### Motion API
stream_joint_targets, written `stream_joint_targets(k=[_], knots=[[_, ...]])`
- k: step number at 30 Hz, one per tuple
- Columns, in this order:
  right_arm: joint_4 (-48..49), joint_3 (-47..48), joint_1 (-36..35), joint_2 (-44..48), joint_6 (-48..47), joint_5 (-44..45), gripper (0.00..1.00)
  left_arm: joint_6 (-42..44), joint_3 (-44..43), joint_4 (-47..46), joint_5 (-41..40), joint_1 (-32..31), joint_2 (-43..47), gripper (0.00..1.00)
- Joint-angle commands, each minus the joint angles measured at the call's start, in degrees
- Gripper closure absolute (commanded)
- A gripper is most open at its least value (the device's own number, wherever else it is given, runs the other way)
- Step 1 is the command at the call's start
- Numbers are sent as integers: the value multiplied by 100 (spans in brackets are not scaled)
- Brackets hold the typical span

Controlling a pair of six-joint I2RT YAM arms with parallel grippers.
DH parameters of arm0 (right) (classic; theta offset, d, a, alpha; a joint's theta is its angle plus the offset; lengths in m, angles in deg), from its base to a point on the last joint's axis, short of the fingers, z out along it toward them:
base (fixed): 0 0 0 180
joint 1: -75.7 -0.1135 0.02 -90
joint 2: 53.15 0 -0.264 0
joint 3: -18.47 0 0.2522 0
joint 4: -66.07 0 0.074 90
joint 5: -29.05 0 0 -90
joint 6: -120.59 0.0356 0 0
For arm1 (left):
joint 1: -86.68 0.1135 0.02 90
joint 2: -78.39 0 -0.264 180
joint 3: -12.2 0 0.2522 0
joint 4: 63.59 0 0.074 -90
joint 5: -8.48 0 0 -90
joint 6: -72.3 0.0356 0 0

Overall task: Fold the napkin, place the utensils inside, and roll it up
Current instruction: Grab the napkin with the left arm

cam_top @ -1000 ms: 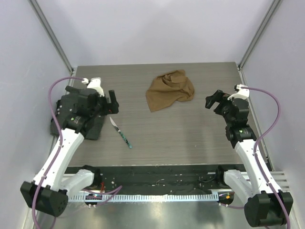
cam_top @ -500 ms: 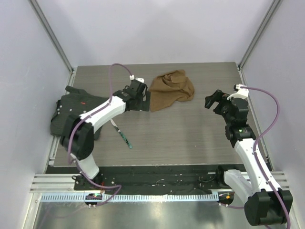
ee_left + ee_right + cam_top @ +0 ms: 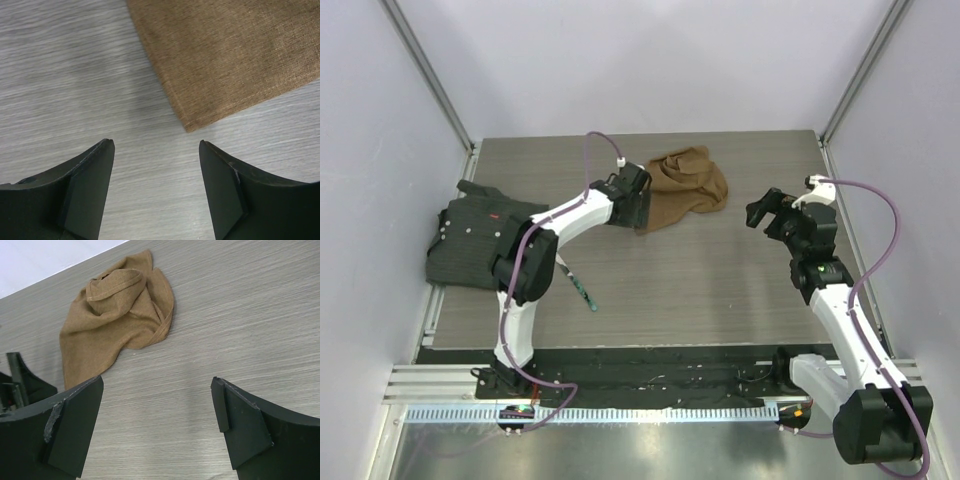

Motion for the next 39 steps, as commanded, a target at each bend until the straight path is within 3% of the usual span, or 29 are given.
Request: stream_joint_targets(k=[1, 20, 22, 28, 29, 34, 39], knots=[[400, -10, 0, -33, 17, -153, 1, 44, -354, 33, 121, -57, -236, 28], [382, -36, 0, 63, 25, -188, 1, 35, -776, 209, 385, -101, -983, 50], [382, -36, 0, 72, 17, -162, 1, 26, -767, 183, 490, -101, -1018, 57], [321, -18, 0, 81, -36, -144, 1, 0, -732, 16, 640, -101, -1019, 94], [303, -10, 0, 72, -45, -144, 1, -9, -715, -28, 666, -83, -966, 100], [92, 122, 0, -129, -150, -118, 7, -149, -390, -406, 570, 39, -168, 100], [48, 421, -210, -761, -19, -294, 15, -492, 670, -915, 780, 373, 1572, 100]])
